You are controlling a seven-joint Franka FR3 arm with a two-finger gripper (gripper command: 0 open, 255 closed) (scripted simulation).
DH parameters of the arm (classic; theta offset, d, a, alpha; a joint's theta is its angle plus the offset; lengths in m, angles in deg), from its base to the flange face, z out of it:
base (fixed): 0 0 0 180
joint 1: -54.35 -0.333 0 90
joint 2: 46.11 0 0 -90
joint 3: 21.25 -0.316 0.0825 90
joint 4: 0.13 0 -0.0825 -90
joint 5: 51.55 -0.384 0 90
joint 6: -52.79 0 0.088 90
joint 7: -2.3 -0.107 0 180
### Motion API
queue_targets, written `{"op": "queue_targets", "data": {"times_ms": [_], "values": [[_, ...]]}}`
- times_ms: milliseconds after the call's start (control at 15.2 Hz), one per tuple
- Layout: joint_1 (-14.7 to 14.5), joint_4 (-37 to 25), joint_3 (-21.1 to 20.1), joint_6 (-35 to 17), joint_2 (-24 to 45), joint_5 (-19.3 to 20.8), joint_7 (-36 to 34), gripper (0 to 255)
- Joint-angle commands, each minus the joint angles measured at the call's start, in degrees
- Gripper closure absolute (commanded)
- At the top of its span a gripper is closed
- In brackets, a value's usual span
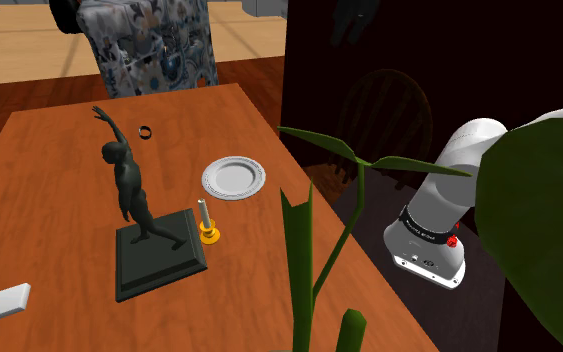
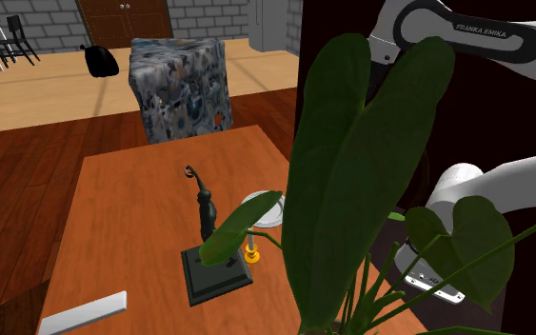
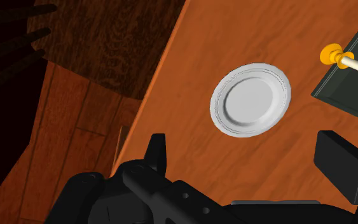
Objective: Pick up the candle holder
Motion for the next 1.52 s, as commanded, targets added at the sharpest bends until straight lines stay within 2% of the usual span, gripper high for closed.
{"op": "queue_targets", "data": {"times_ms": [0, 396, 726, 1122, 1452], "values": [[0.00, 0.00, 0.00, 0.00, 0.00, 0.00, 0.00, 0], [-2.52, 8.78, -6.35, -10.75, -1.03, -2.83, -3.51, 0], [-4.95, 14.20, -12.07, -20.37, 0.66, -5.20, -6.58, 0], [-7.44, 18.14, -19.56, -32.77, 6.17, -7.36, -10.71, 0], [-8.02, 19.09, -26.59, -43.49, 13.58, -7.41, -15.09, 0]]}}
